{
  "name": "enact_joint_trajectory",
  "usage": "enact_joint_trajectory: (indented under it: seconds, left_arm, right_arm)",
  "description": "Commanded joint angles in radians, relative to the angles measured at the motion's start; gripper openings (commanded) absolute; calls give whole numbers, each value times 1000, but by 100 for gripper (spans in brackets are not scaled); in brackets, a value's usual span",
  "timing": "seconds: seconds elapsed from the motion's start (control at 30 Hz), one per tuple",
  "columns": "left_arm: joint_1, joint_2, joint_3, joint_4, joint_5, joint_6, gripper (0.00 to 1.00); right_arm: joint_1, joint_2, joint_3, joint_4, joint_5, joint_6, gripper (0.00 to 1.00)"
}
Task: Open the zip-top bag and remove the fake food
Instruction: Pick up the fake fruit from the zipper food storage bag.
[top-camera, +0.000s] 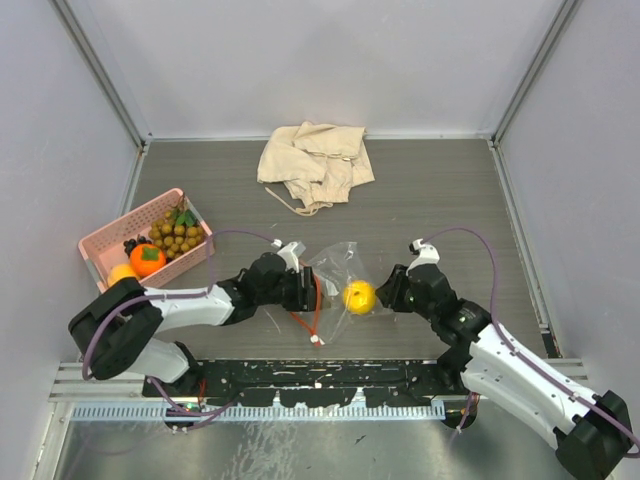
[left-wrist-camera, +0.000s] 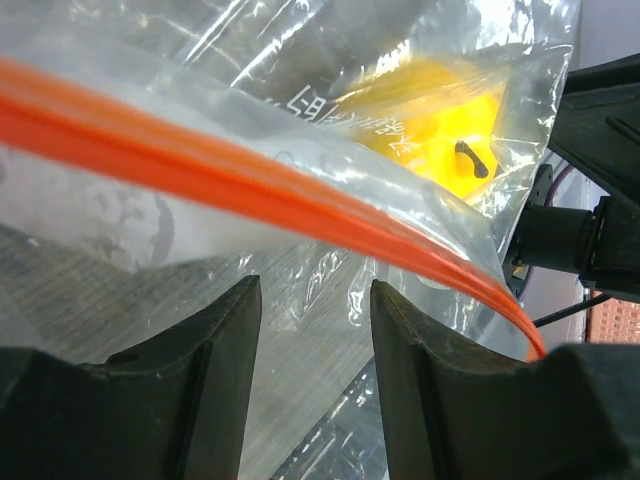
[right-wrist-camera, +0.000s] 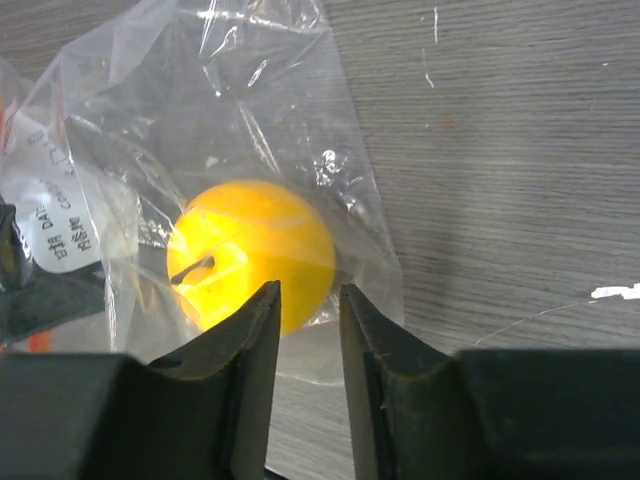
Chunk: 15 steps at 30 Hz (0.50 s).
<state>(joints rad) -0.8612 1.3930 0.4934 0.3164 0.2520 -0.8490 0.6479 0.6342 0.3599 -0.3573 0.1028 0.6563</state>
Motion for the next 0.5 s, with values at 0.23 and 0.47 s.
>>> enact_joint_trajectory:
  seconds: [0.23, 0.47]
  left_arm:
    - [-11, 85, 25, 242, 57, -24, 54]
    - [-22, 137, 33, 313, 79, -29, 65]
  right_arm:
    - [-4, 61, -26, 152, 54, -34, 9]
    - [-5, 156, -56, 255, -11, -64, 7]
